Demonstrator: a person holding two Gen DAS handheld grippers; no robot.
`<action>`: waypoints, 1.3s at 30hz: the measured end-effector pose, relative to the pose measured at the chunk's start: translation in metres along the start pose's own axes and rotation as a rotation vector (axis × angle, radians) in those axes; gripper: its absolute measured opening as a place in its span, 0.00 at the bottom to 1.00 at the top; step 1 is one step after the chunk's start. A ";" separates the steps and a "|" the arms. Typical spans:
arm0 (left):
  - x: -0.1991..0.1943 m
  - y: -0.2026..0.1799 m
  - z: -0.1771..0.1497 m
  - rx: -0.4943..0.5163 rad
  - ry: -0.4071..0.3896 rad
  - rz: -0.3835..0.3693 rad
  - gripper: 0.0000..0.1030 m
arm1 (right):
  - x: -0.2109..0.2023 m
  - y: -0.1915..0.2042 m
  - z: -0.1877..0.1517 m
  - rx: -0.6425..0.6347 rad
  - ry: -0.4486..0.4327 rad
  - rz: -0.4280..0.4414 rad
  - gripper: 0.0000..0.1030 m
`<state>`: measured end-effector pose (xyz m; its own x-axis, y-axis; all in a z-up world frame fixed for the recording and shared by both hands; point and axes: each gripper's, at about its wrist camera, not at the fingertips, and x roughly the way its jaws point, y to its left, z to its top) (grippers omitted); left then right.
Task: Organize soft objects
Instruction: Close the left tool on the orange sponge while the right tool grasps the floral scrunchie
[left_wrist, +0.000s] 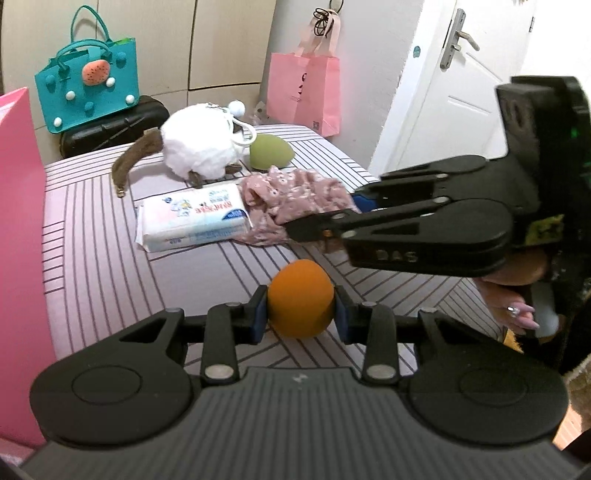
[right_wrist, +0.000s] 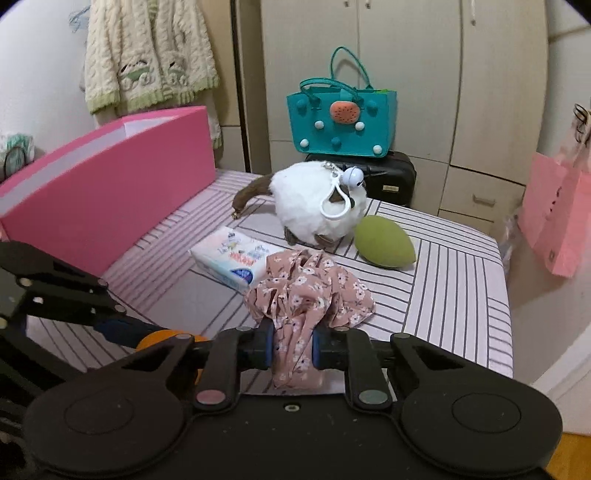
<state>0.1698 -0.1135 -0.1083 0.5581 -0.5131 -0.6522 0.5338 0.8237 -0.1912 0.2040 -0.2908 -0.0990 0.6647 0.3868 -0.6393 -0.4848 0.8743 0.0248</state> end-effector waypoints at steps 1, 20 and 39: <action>-0.002 0.000 0.000 -0.001 -0.001 0.004 0.34 | -0.002 0.000 0.000 0.013 -0.003 0.001 0.21; -0.010 0.012 -0.004 -0.052 0.065 0.034 0.34 | -0.036 0.004 0.005 0.083 0.016 -0.059 0.20; -0.045 0.003 -0.013 0.023 0.170 0.018 0.34 | -0.067 0.035 -0.005 0.120 0.188 0.067 0.20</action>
<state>0.1381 -0.0847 -0.0886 0.4533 -0.4480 -0.7706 0.5400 0.8258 -0.1625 0.1396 -0.2877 -0.0592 0.5098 0.3935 -0.7650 -0.4457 0.8814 0.1563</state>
